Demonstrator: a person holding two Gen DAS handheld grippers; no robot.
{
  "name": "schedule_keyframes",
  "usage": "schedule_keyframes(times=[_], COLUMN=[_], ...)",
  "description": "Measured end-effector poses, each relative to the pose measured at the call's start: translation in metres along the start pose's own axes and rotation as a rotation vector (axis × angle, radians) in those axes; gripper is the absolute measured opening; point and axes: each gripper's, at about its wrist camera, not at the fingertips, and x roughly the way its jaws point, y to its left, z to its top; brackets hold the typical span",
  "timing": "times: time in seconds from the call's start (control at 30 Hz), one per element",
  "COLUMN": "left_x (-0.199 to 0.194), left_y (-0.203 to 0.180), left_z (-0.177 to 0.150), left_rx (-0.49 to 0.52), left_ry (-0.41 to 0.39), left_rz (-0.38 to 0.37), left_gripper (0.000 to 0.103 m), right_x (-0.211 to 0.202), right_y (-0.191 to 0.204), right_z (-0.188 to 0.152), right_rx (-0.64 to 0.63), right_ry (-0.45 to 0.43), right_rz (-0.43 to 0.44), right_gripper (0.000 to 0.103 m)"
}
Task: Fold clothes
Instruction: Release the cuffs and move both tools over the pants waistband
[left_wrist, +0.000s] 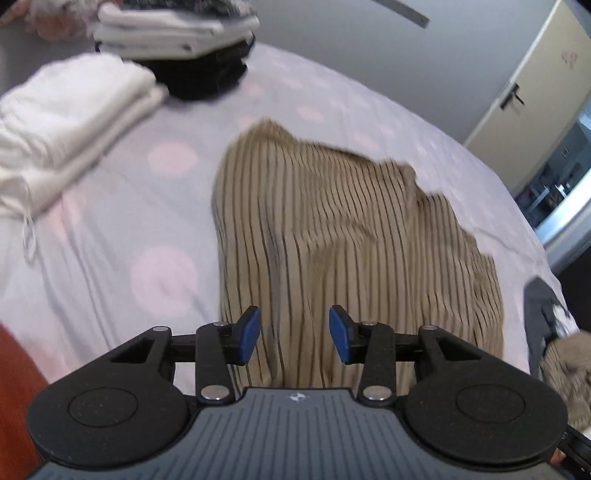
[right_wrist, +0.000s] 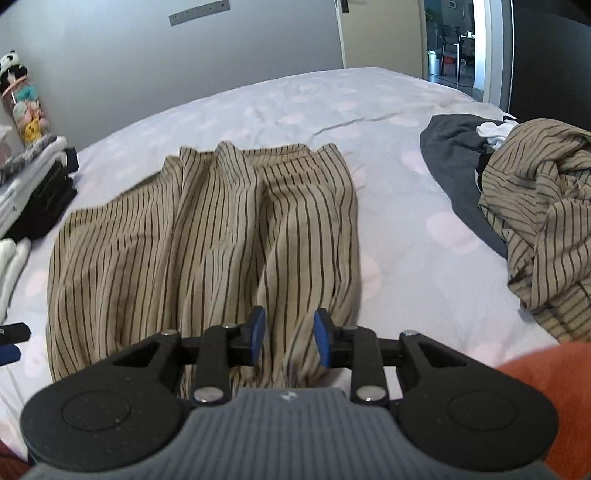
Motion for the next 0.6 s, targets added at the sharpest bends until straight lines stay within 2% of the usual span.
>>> schedule_keyframes(times=[0.2,0.4,0.5,0.6], left_x=[0.019,0.048,0.067,0.088], left_y=[0.001,0.02,0.038,0.059], left_z=[0.044,0.08,0.092,0.099], left_rx=[0.042,0.028,-0.029,-0.13], left_ry=[-0.075,-0.15,-0.189,-0.208], left_rz=[0.082,0.076,0.075,0.078], left_gripper=[0.048,0.05,0.05,0.05], right_x=[0.019,0.067,0.091,0.115], right_y=[-0.01,-0.03,-0.04,-0.052], right_z=[0.043,0.083,0.091,0.09], right_rx=[-0.023,0.052,0.084,0.163], right_ry=[-0.093,-0.136,-0.175,-0.184], right_rz=[-0.032,-0.109,-0.125,-0.106], right_gripper=[0.036,0.042,0.044,0.045])
